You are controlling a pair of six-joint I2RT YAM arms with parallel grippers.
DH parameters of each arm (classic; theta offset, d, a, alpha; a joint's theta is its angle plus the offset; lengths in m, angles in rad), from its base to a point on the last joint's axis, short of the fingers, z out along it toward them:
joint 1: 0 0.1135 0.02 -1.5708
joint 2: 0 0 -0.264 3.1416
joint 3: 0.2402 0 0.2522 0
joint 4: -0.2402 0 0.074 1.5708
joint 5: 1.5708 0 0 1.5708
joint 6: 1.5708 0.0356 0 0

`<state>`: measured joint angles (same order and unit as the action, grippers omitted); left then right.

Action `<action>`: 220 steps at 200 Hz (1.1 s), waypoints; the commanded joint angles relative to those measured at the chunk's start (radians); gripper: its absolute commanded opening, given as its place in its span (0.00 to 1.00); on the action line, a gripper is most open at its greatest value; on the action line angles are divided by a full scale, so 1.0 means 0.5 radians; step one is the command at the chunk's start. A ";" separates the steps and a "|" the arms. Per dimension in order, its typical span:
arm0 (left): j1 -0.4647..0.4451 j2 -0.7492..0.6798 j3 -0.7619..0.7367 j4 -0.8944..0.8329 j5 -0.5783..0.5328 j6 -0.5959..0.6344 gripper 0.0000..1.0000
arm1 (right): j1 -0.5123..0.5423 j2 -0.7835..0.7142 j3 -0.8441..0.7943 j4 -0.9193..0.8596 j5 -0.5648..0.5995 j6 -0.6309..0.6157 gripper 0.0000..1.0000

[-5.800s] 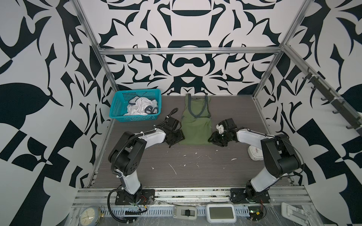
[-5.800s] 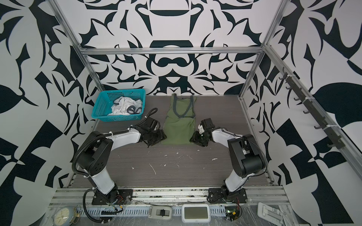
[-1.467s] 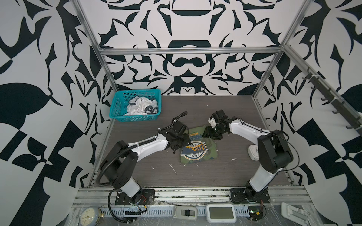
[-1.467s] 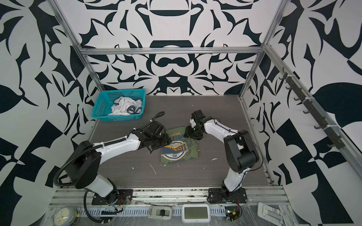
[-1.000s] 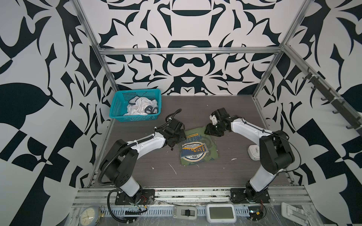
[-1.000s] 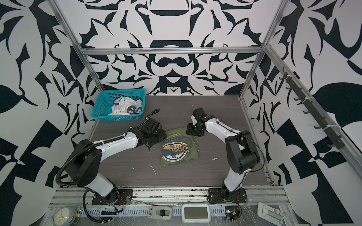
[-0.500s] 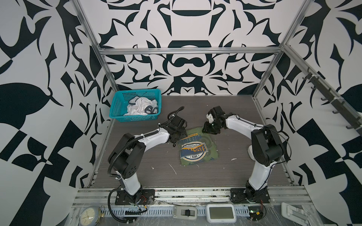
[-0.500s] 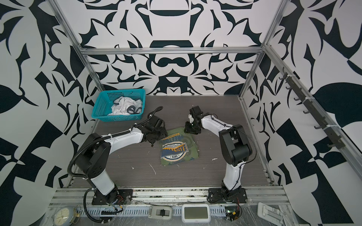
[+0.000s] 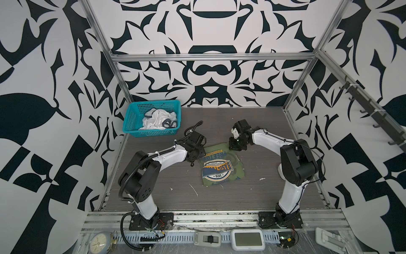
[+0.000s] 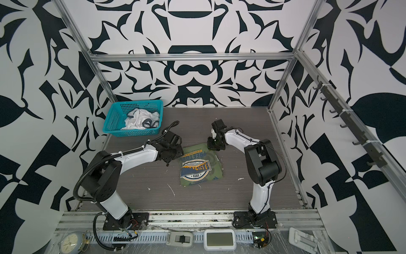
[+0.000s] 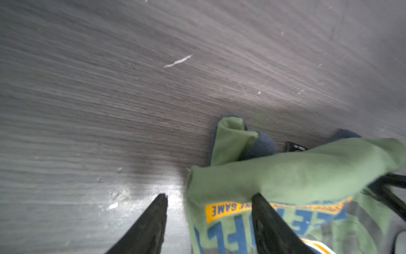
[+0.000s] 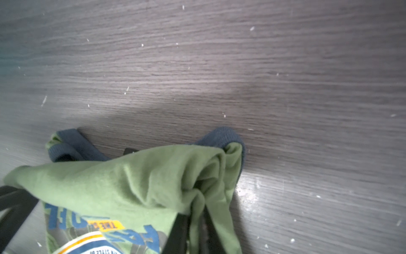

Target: Fold and stack the tank tops

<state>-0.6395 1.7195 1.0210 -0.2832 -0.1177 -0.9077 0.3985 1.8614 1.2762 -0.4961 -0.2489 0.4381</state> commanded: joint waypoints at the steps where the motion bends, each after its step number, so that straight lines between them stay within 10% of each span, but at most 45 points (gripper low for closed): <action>1: 0.009 0.033 0.060 0.032 0.039 0.042 0.57 | 0.014 -0.109 0.020 0.003 0.049 -0.016 0.02; 88: -0.033 -0.175 0.150 0.020 -0.018 0.040 0.00 | 0.032 -0.349 -0.027 0.014 -0.047 0.034 0.00; 139: -0.041 -0.282 0.218 0.004 -0.105 0.034 0.00 | -0.109 -0.327 0.010 0.062 -0.302 0.162 0.00; 220: 0.156 0.346 0.690 -0.099 0.032 0.125 0.10 | -0.251 0.250 0.293 0.118 -0.420 0.228 0.00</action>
<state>-0.6041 1.8111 1.3033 -0.2962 -0.1284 -0.8642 0.2756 1.9568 1.3586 -0.4553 -0.4458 0.5369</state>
